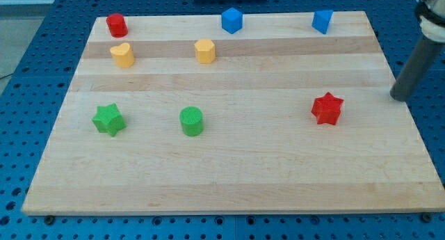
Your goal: Push the red star towards the yellow hexagon
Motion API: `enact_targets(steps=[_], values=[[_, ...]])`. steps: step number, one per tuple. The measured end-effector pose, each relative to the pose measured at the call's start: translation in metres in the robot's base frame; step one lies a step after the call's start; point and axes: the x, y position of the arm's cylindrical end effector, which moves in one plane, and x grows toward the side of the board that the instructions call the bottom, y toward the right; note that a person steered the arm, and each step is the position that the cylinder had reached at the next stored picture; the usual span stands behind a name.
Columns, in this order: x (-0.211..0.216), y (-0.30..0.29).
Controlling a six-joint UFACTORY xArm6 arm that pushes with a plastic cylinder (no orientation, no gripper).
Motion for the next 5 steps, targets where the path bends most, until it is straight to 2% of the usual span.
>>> enact_targets(steps=[1,2,3,4,5], values=[[0.015,-0.050],[0.013,-0.122],[-0.013,-0.199],[-0.018,-0.224],[-0.009,-0.172]])
